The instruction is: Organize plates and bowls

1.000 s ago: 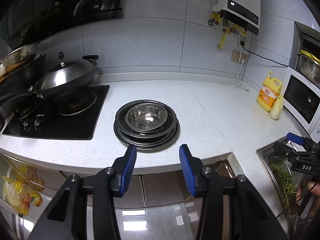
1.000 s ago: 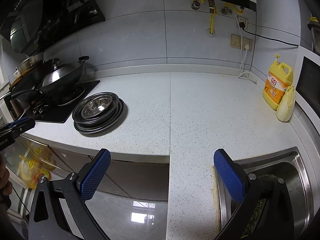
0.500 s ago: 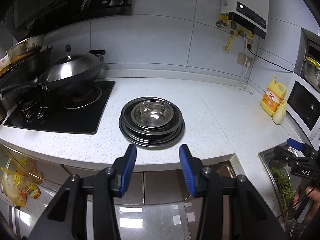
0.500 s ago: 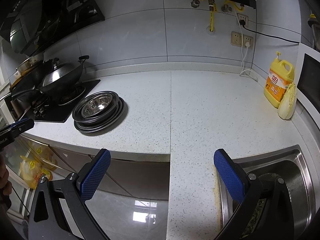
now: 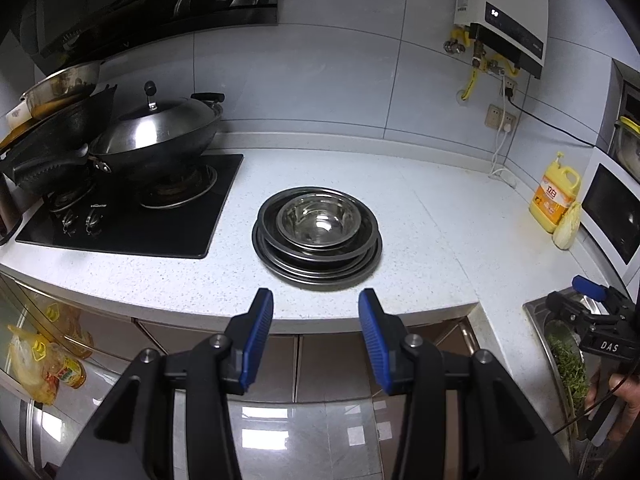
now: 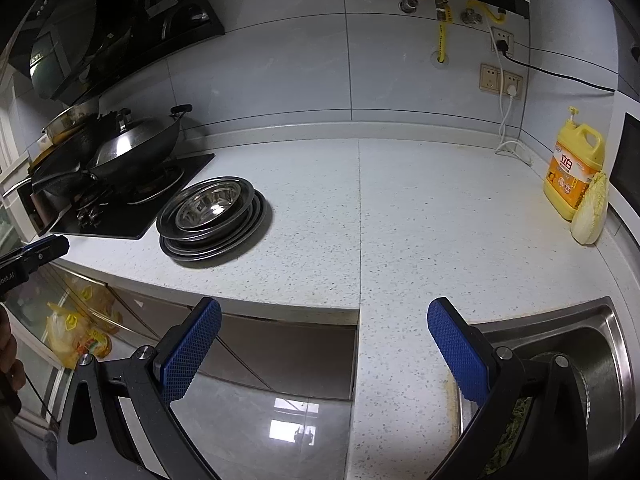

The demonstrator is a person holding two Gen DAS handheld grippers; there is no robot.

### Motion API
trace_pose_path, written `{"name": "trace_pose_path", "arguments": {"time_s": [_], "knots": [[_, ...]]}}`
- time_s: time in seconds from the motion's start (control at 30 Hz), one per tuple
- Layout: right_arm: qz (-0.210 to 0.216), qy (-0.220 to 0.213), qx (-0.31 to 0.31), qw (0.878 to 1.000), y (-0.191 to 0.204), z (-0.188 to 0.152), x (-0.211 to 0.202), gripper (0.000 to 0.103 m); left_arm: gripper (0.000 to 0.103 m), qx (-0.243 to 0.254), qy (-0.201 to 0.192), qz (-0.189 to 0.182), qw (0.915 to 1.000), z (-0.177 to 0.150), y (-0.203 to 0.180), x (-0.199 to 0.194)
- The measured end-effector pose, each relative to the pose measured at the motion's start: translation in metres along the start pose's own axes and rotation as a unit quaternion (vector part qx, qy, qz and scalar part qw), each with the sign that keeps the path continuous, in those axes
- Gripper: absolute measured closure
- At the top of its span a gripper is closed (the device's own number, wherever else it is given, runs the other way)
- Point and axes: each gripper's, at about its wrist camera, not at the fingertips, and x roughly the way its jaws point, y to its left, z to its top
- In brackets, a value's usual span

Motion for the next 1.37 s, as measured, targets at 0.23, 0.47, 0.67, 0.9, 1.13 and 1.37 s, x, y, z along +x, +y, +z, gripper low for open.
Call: {"name": "trace_pose_path", "arguments": {"time_s": [0.23,0.47,0.67,0.9,1.13,1.37], "knots": [[0.003,0.002,-0.004,1.0,0.003,0.0,0.001,0.001,0.055,-0.008,-0.006,0.003,0.9999,-0.002,0.004,-0.004],[0.01,0.006,-0.009,1.0,0.007,-0.002,0.003,0.001,0.055,-0.015,-0.014,0.042,0.9989,0.001,0.005,-0.009],[0.012,0.008,-0.015,1.0,0.008,-0.002,0.003,0.001,0.055,-0.03,-0.008,0.034,0.999,0.002,0.01,-0.007],[0.011,0.01,-0.016,1.0,0.01,-0.003,0.003,0.001,0.055,-0.037,-0.006,0.039,0.9985,-0.001,0.012,-0.007],[0.01,0.011,-0.026,1.0,0.013,-0.003,0.005,0.001,0.055,-0.031,-0.014,0.043,0.9985,-0.002,0.012,-0.008],[0.009,0.012,-0.031,0.999,0.014,-0.002,0.006,0.001,0.055,-0.034,-0.011,0.038,0.9986,-0.002,0.011,-0.006]]}}
